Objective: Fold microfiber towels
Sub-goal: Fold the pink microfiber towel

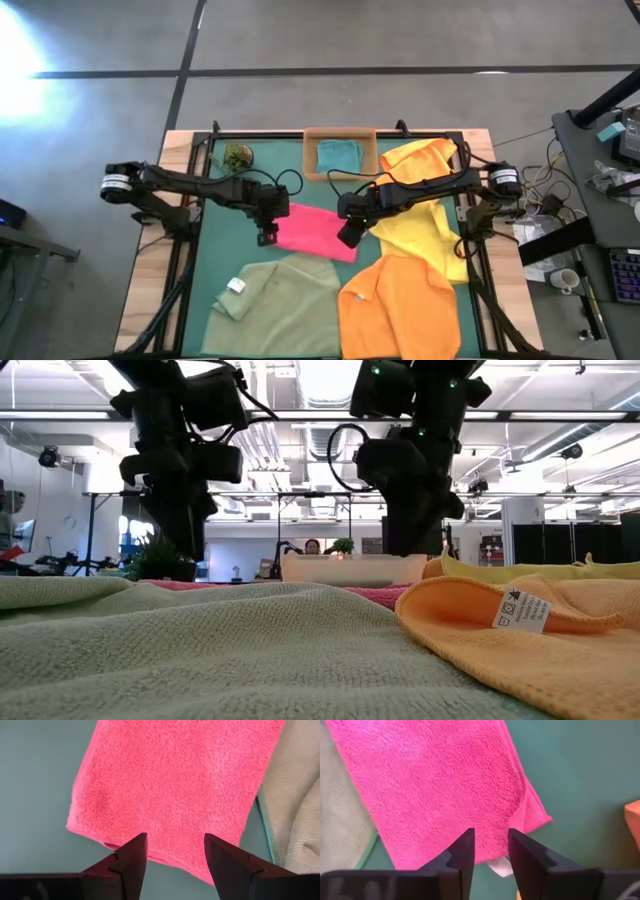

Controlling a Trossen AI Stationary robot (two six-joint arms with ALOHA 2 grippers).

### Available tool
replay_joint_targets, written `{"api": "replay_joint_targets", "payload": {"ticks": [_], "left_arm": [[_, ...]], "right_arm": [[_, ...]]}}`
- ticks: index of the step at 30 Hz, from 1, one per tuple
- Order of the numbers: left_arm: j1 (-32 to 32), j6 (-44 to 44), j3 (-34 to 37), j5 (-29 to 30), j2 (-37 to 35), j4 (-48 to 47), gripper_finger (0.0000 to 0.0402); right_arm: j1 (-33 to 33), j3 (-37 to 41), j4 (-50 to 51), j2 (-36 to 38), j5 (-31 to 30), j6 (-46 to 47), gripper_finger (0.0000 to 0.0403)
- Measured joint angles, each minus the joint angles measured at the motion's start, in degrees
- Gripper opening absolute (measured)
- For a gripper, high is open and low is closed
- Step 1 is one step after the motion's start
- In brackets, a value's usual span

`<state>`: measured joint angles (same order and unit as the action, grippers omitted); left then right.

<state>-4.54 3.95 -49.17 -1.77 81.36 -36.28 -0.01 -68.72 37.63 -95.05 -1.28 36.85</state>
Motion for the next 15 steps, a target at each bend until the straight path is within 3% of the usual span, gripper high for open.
{"api": "replay_joint_targets", "payload": {"ticks": [2,6,8,15], "left_arm": [[0.0,0.2,0.0,-0.4,0.0,-0.1,0.0180],[0.8,0.6,0.0,-6.8,0.0,0.3,0.0180],[1.2,0.6,0.0,-7.4,0.6,1.5,0.0180],[1.2,-0.1,0.2,-7.4,4.9,5.1,0.0178]], "right_arm": [[0.1,0.4,-0.7,-0.1,0.0,-0.1,0.0094],[0.4,1.8,-1.4,-0.2,2.7,-1.8,0.0068],[0.5,2.6,-2.1,-0.2,6.1,-2.4,0.0056],[1.3,7.0,-8.7,-0.2,5.8,-1.9,0.0036]]}}
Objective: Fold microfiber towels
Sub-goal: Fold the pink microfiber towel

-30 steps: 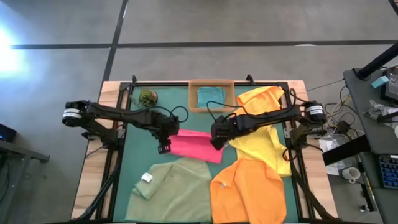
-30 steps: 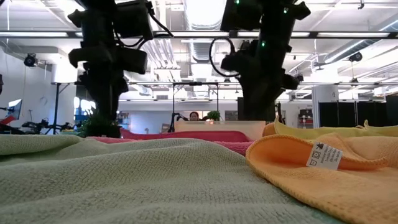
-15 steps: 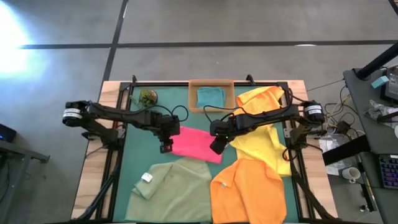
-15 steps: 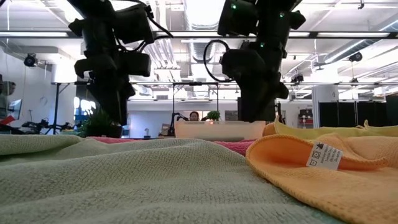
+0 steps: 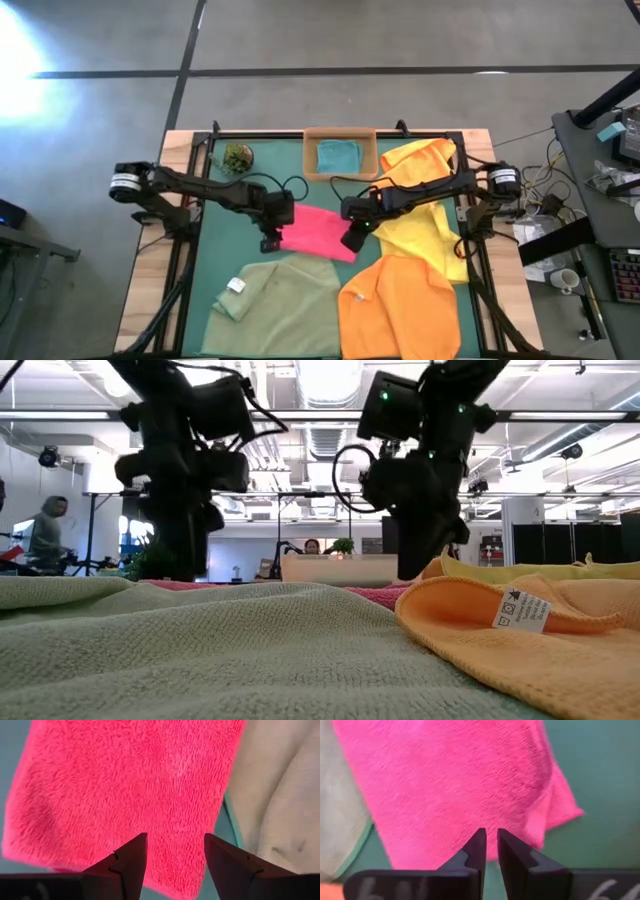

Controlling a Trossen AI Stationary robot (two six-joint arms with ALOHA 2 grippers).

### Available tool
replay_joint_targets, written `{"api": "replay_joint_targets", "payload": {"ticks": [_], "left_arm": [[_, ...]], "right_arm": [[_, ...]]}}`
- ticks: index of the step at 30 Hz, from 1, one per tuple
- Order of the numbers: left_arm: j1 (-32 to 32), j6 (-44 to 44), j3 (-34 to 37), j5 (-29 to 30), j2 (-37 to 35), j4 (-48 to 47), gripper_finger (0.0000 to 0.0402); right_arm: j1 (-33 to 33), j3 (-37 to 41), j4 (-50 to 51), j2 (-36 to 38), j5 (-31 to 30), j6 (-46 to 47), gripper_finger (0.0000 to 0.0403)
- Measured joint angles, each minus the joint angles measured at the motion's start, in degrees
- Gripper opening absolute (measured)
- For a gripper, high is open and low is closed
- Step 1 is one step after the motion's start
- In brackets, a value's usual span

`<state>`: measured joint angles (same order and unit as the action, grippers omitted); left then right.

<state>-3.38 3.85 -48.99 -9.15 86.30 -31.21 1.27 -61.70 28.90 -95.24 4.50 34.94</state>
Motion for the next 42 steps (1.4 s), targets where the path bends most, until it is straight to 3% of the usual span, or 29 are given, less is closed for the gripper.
{"api": "replay_joint_targets", "payload": {"ticks": [9,16,22,30,35,42], "left_arm": [[0.0,-0.3,-0.3,4.3,6.7,0.8,0.0115],[-0.5,-3.0,-0.3,15.2,7.5,1.8,0.0058],[-2.5,-9.4,-0.4,23.0,7.6,0.9,0.0032],[-8.2,-20.6,-0.5,28.2,7.6,-6.5,0.0028],[-11.9,-22.8,-1.6,28.3,7.5,-12.5,0.0029],[-13.8,-25.3,-3.5,28.7,7.5,-17.7,0.0068]], "right_arm": [[2.1,3.5,-1.9,0.0,-1.6,0.5,0.0018],[2.1,3.9,-2.6,0.0,-9.2,2.6,0.0018],[2.1,2.6,-2.2,0.2,-9.6,1.4,0.0018],[2.1,0.4,-1.4,0.2,-9.5,0.3,0.0018],[2.1,0.2,-0.6,0.2,-9.5,0.3,0.0018],[2.1,0.2,-0.5,0.2,-9.5,0.5,0.0018]]}}
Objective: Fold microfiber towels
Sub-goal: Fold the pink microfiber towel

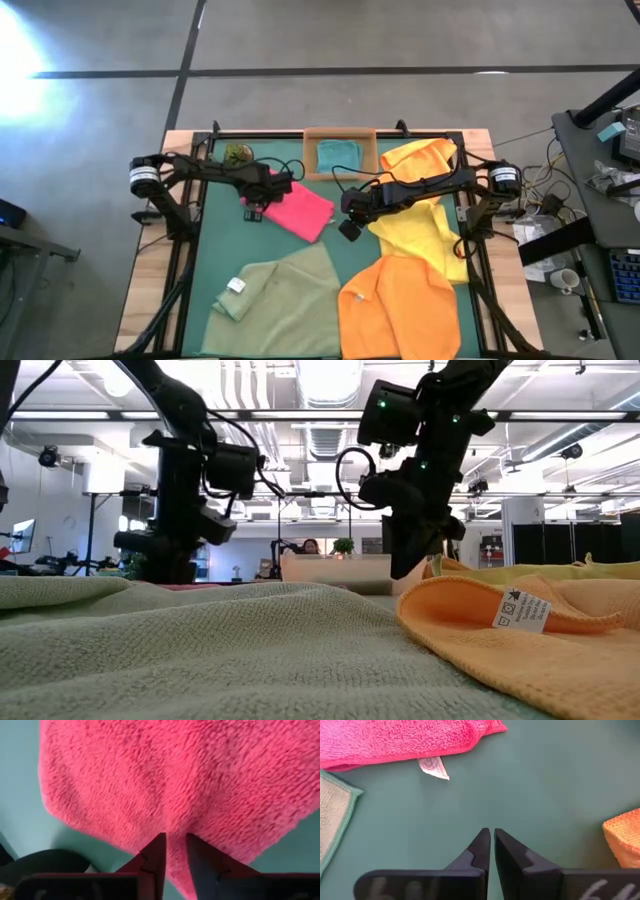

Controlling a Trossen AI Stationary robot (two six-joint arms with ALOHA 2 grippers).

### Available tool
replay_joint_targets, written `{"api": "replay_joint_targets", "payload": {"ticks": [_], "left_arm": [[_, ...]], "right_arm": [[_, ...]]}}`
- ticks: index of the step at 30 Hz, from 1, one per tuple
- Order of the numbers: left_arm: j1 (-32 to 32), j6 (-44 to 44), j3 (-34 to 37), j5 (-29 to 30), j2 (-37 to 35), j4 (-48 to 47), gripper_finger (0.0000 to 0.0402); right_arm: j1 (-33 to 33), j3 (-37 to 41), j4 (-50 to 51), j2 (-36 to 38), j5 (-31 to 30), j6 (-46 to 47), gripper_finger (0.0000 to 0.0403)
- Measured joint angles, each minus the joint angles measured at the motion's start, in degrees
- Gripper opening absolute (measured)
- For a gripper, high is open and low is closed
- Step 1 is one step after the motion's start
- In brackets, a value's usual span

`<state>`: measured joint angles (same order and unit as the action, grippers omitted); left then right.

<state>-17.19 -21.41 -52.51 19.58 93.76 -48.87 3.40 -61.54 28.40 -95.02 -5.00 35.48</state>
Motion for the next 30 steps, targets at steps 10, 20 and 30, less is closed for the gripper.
{"api": "replay_joint_targets", "payload": {"ticks": [10,20,30], "left_arm": [[0.1,7.4,-6.8,1.1,-0.7,-6.0,0.0144],[3.2,25.2,-9.1,-16.6,-6.5,9.6,0.0146],[13.5,39.7,-5.3,-17.4,-5.9,23.7,0.0146]], "right_arm": [[0.0,0.0,0.0,0.0,0.0,-0.7,0.0018],[1.9,0.0,1.9,3.4,0.0,-4.8,0.0018],[7.3,0.0,2.9,8.1,4.8,-10.8,0.0018]]}}
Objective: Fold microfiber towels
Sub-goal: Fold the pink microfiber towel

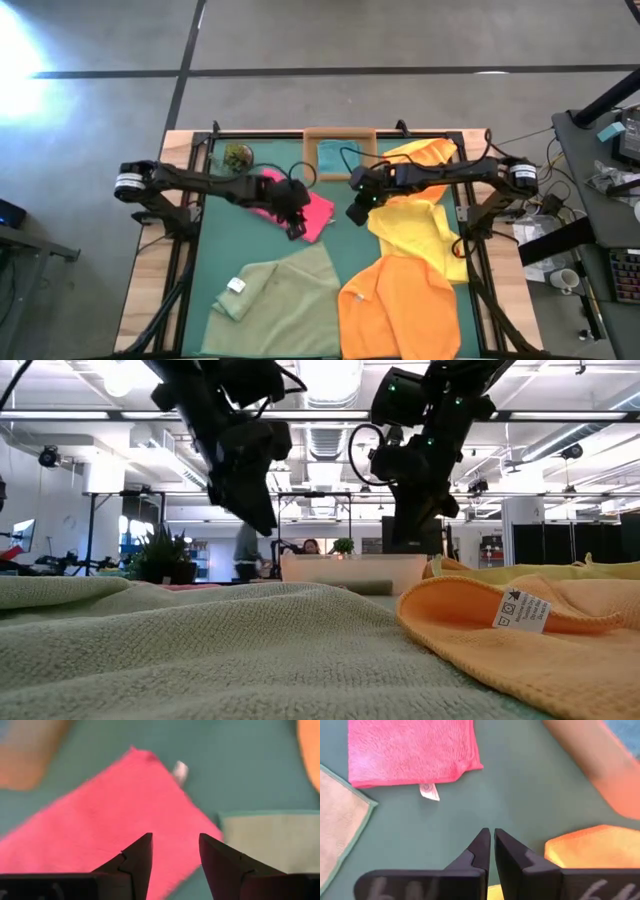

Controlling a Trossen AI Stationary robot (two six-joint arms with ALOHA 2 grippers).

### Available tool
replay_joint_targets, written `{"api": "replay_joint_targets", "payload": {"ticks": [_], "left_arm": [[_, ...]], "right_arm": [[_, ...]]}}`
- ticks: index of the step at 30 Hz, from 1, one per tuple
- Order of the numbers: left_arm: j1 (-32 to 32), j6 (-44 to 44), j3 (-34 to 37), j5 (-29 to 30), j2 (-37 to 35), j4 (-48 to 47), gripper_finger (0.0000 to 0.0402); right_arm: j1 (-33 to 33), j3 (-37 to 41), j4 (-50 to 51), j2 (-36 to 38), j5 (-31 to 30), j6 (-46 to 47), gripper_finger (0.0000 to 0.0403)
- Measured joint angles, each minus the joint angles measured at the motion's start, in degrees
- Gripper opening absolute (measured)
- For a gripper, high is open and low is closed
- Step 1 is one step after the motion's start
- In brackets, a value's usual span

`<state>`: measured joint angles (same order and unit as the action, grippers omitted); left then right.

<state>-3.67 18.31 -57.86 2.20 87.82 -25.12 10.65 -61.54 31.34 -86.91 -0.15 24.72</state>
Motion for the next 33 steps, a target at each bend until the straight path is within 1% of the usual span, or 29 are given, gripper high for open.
{"api": "replay_joint_targets", "payload": {"ticks": [2,5,7,10,13,19,22,27,33], "left_arm": [[1.4,2.6,0.8,0.4,0.9,2.9,0.0146],[2.4,5.7,2.6,1.4,1.1,3.4,0.0146],[3.0,7.4,4.3,1.4,1.4,8.1,0.0146],[3.8,9.9,6.0,1.4,2.4,9.0,0.0146],[4.5,11.3,6.3,1.4,4.4,10.7,0.0146],[4.6,11.5,6.1,1.5,9.1,16.4,0.0146],[4.6,12.0,6.1,1.2,11.4,15.9,0.0146],[4.8,12.8,6.0,-0.2,11.8,13.7,0.0146],[5.3,11.3,6.0,-2.2,8.9,1.6,0.0146]], "right_arm": [[0.7,0.0,0.1,0.2,0.2,-2.0,0.0018],[1.4,0.0,-0.1,0.2,0.4,-5.0,0.0018],[1.6,0.0,-0.2,0.2,0.4,-6.4,0.0018],[1.7,0.0,-0.3,0.2,0.3,-8.0,0.0018],[1.8,0.0,-0.3,0.2,0.4,-8.9,0.0018],[2.0,0.0,-0.2,0.2,0.2,-11.9,0.0018],[2.2,0.0,-0.2,0.2,0.2,-11.9,0.0018],[2.3,0.0,0.0,0.2,0.2,-12.3,0.0018],[2.3,0.0,-0.1,0.2,0.2,-12.8,0.0018]]}}
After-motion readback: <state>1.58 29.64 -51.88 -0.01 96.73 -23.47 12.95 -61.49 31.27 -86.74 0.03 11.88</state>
